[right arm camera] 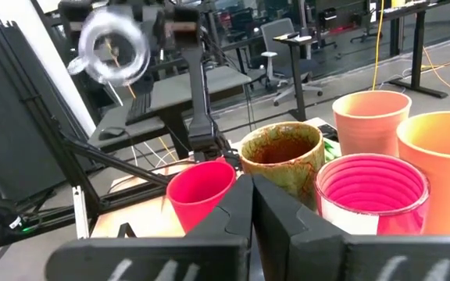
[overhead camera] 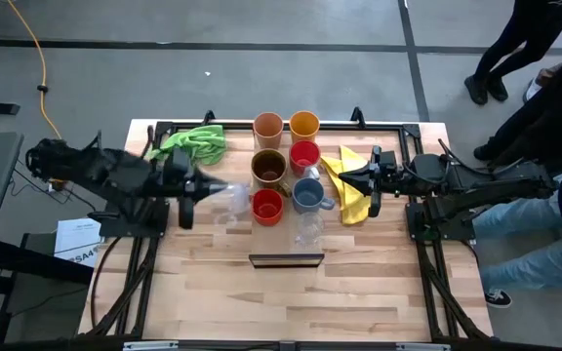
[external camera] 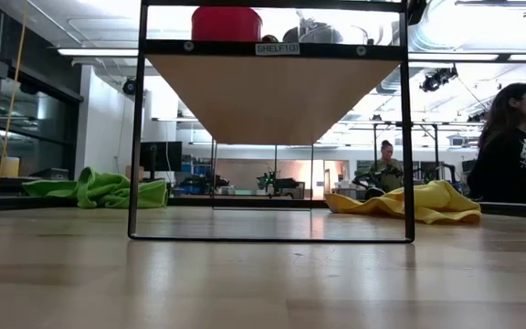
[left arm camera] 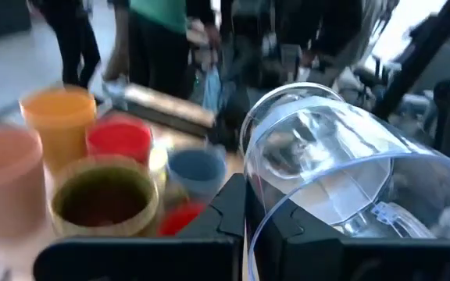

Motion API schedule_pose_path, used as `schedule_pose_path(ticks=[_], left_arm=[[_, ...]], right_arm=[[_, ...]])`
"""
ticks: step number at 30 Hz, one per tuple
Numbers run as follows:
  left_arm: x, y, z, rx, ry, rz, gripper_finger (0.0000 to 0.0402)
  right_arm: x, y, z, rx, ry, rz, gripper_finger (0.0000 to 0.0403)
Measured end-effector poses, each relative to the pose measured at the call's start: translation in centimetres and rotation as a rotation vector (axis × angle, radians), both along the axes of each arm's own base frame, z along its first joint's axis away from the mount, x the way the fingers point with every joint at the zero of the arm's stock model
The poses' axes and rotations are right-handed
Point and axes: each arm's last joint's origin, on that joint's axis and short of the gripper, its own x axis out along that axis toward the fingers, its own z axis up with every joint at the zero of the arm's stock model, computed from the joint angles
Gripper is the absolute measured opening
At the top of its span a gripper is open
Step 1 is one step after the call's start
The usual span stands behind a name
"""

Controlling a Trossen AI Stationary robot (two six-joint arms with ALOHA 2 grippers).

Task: Stack small to large cups/mugs on shelf
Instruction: Put the transparent cup on the shelf

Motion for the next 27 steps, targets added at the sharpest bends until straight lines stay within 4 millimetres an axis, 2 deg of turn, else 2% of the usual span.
schedule_pose_path(ticks=[6,8,10,13,15,17,20,23,27], left_arm=[[2.4,2.4,0.4,0.061,-0.052,-0.033,0.0],[3.2,2.7,0.1,0.068,-0.049,-0.064,0.0],[4.3,2.8,0.2,0.077,-0.128,-0.095,0.0],[5.3,2.7,-1.5,0.063,-0.215,-0.138,0.0],[5.8,2.7,-3.4,0.021,-0.249,-0.139,0.0],[5.9,2.7,-5.4,-0.022,-0.26,-0.134,0.0],[5.8,2.7,-7.3,-0.065,-0.317,-0.126,0.0],[5.9,2.7,-8.6,-0.081,-0.332,-0.124,0.0],[5.8,2.7,-8.5,-0.071,-0.339,-0.125,0.0]], right_arm=[[0.1,0.1,0.1,0.003,-0.009,0.039,0.0],[0.1,0.2,0.1,0.004,-0.015,0.062,0.0],[0.2,0.3,0.2,0.004,-0.021,0.086,0.0],[0.3,0.3,0.4,0.0,-0.048,0.112,0.0],[0.3,0.4,0.6,0.001,-0.067,0.12,0.0],[0.3,0.4,0.8,0.001,-0.085,0.13,0.0],[0.3,0.4,0.9,0.001,-0.102,0.135,0.0],[0.3,0.4,1.0,0.009,-0.108,0.136,0.0],[0.3,0.5,1.2,0.0,-0.134,0.161,0.0]])
